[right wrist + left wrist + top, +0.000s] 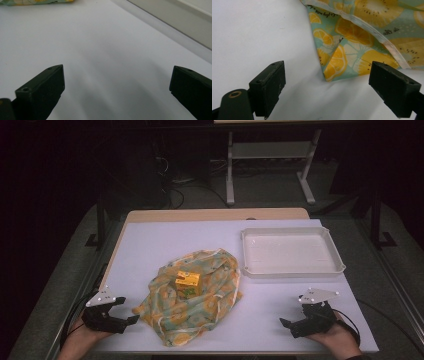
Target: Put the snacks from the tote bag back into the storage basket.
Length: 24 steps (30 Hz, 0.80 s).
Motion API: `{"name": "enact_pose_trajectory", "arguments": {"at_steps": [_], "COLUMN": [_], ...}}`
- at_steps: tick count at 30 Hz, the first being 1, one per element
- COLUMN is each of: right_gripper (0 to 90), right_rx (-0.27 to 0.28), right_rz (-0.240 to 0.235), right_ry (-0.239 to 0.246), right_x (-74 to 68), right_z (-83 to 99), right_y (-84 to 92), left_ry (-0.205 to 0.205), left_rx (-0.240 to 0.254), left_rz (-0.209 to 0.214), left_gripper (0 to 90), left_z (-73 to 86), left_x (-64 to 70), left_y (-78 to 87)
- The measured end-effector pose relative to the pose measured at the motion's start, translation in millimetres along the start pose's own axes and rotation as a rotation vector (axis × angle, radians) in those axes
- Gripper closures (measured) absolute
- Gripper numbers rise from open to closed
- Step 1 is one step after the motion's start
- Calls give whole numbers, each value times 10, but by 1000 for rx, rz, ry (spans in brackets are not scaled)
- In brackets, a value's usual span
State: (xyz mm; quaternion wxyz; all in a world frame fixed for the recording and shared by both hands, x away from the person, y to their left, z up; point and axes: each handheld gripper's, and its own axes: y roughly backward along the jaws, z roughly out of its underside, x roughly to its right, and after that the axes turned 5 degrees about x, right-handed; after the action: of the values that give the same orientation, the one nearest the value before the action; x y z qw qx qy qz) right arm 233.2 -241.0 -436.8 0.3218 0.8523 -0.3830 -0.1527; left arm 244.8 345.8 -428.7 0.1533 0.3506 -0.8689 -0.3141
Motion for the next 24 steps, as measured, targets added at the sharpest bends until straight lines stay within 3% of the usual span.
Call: {"name": "enact_pose_trajectory", "arguments": {"at_steps": [7,12,24], "right_gripper": [0,0,0], "right_rx": [-15,-20,-23], "right_rz": [0,-4,-13], "right_ry": [-13,-17,-11], "right_x": [6,14,4], "right_z": [11,6,-9], "right_y": [-8,-16,-41], "left_ry": [3,4,-17], "left_rx": [3,8,41], "left_rz": [5,14,37], "left_gripper": [146,200,283], "left_z": [-17,-66,-301], "left_x": [-2,-3,4], "left_y": [15,72,255]}}
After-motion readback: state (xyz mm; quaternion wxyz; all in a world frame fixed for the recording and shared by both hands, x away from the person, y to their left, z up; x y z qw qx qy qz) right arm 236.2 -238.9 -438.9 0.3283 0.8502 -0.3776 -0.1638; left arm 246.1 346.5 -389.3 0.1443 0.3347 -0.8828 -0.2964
